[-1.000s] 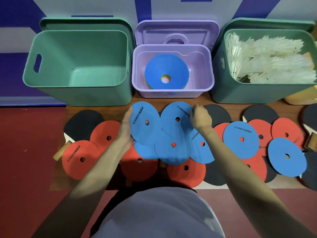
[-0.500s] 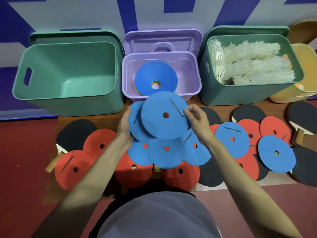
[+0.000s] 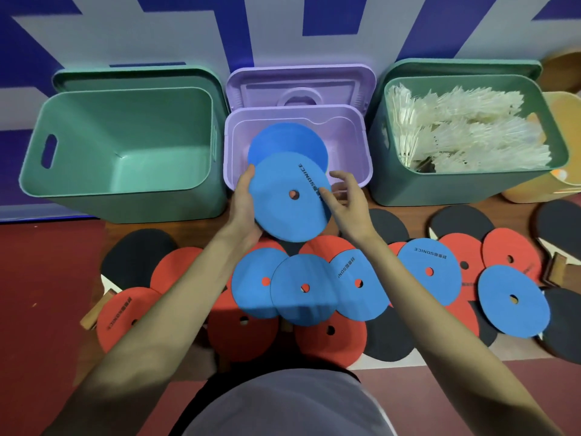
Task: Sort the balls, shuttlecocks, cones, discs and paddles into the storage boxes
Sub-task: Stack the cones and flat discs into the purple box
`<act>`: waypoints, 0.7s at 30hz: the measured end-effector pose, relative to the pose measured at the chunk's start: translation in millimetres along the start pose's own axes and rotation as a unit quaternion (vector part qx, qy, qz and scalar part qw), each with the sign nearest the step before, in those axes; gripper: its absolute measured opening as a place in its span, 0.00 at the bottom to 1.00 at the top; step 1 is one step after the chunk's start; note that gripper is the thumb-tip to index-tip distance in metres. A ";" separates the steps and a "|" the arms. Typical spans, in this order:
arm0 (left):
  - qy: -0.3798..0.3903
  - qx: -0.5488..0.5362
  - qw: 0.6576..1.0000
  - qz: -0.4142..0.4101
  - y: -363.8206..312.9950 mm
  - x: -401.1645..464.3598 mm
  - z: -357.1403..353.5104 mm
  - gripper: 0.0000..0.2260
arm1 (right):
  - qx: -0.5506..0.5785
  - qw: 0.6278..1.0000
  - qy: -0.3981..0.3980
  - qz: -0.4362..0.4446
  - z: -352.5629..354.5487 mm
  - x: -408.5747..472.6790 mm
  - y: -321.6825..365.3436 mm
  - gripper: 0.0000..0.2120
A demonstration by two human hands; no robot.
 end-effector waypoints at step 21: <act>-0.127 0.655 0.745 -0.008 -74.0 156.3 44.4 0.16 | -0.298 0.951 0.036 -0.076 -20.5 154.7 -7.9 0.09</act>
Point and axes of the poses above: each hand's wrist, its own x-axis towards the middle knuckle, its own z-axis out of the back of the hand, y = z × x, the point moved 7 cm from there along x, towards the middle knuckle, and after that the axes turned 8 degrees about y, right-handed, at the moved point
